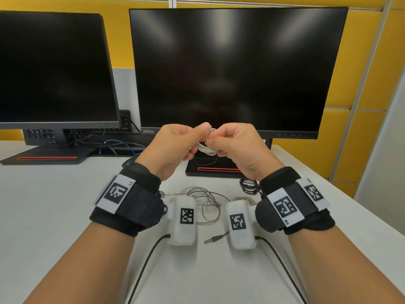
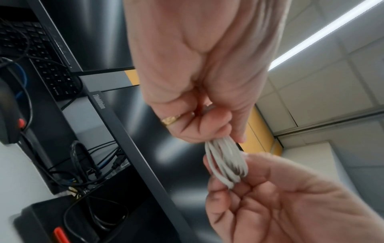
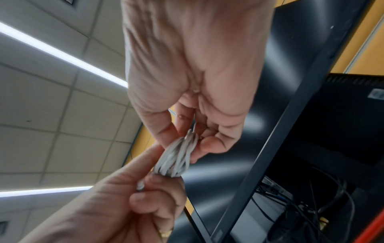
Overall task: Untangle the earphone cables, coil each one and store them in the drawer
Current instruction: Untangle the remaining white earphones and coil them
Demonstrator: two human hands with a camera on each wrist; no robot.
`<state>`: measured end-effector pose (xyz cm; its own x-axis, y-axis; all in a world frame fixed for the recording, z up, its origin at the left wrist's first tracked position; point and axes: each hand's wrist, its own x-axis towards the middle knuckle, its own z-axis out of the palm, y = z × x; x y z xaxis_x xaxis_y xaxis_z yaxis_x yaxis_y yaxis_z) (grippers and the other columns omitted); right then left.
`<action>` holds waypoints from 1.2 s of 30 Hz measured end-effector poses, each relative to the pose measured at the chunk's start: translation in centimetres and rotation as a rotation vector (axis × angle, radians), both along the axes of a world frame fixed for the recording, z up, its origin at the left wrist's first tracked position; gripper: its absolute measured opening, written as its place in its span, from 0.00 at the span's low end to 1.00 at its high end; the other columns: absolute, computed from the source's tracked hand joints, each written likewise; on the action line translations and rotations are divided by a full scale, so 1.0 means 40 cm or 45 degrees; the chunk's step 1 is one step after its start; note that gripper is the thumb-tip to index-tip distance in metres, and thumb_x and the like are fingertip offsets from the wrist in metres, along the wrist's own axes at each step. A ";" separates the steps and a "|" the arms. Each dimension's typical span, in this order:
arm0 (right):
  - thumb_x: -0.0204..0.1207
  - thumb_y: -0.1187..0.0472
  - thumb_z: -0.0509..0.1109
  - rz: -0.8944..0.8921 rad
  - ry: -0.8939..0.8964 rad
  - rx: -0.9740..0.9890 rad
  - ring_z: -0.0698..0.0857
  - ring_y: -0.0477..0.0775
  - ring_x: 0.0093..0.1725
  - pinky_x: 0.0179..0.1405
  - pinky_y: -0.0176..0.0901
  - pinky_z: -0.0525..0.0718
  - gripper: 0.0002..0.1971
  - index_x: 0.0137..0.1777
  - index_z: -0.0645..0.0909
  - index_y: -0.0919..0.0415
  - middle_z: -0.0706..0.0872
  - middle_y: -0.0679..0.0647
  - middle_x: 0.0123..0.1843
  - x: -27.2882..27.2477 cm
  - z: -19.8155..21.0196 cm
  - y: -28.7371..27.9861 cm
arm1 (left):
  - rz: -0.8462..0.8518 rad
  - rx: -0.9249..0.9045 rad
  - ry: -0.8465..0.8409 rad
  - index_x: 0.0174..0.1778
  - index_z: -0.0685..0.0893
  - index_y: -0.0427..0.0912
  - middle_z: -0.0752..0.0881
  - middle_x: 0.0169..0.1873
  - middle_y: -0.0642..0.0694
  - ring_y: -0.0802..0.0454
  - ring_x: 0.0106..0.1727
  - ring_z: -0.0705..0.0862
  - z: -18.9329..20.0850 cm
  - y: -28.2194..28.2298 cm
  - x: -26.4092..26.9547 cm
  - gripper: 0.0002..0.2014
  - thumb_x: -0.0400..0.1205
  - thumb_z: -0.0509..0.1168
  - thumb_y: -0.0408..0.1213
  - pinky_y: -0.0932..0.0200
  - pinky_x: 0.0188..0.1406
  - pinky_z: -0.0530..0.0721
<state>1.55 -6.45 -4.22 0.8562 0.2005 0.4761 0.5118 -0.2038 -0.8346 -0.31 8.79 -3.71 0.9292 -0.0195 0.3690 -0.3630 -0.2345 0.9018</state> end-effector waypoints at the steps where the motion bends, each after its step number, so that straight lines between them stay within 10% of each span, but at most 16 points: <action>1: 0.77 0.67 0.72 0.017 0.008 -0.005 0.86 0.53 0.47 0.40 0.38 0.83 0.04 0.43 0.88 0.64 0.89 0.59 0.44 -0.002 0.002 0.002 | 0.020 -0.004 -0.002 0.48 0.89 0.36 0.77 0.28 0.48 0.58 0.30 0.73 -0.001 0.000 0.004 0.18 0.83 0.65 0.49 0.69 0.27 0.76; 10: 0.80 0.77 0.62 0.345 0.342 0.353 0.87 0.54 0.44 0.40 0.42 0.87 0.11 0.51 0.82 0.63 0.89 0.62 0.50 -0.016 0.017 -0.024 | 0.060 -0.025 -0.032 0.49 0.87 0.34 0.80 0.33 0.44 0.58 0.31 0.74 -0.002 0.008 0.013 0.14 0.83 0.67 0.44 0.68 0.29 0.76; 36: 0.78 0.77 0.64 0.013 0.283 0.209 0.84 0.52 0.42 0.44 0.38 0.88 0.12 0.51 0.87 0.67 0.86 0.63 0.46 0.008 0.023 -0.041 | 0.126 0.126 -0.045 0.49 0.88 0.40 0.81 0.34 0.41 0.58 0.31 0.75 -0.004 0.011 0.008 0.12 0.83 0.65 0.45 0.70 0.27 0.76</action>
<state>1.88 -8.08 -3.32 0.9418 0.1452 0.3032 0.3134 -0.0527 -0.9482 0.02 9.22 -3.87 0.9149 0.0340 0.4023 -0.3647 -0.3578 0.8596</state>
